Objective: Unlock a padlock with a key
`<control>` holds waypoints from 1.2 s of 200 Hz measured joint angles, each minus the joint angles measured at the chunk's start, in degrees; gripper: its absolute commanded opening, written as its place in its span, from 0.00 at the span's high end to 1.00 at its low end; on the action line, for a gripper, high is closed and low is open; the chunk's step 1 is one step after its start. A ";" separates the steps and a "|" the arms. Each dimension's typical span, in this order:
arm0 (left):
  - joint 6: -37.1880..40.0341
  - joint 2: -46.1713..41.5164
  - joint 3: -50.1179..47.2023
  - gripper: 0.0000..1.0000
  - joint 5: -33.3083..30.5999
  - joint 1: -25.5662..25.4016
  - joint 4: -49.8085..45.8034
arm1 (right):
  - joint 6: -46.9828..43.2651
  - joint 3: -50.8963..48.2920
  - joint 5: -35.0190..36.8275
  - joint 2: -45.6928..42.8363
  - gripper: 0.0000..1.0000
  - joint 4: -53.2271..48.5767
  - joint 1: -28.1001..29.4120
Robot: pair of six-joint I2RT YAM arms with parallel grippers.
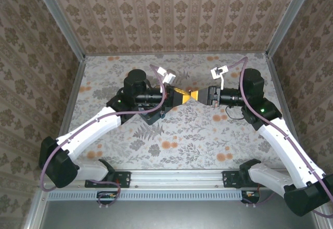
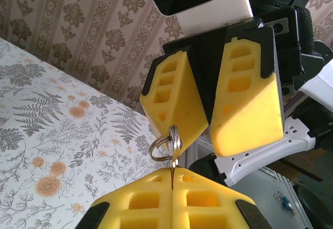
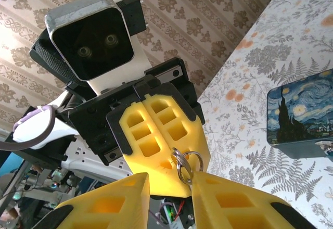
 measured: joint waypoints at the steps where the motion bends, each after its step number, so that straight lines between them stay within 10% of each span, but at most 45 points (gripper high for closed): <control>1: 0.00 0.02 0.02 1.00 0.00 0.00 -0.07 | 0.00 0.02 0.02 0.00 0.70 -0.02 0.00; 160: 2.05 0.26 0.68 1.00 -0.20 -0.59 -3.63 | -6.69 2.95 4.00 0.85 0.95 -8.44 0.11; 240: 2.29 0.20 0.68 0.80 -0.24 0.17 -3.98 | -7.63 3.17 4.02 0.85 0.99 -9.09 0.11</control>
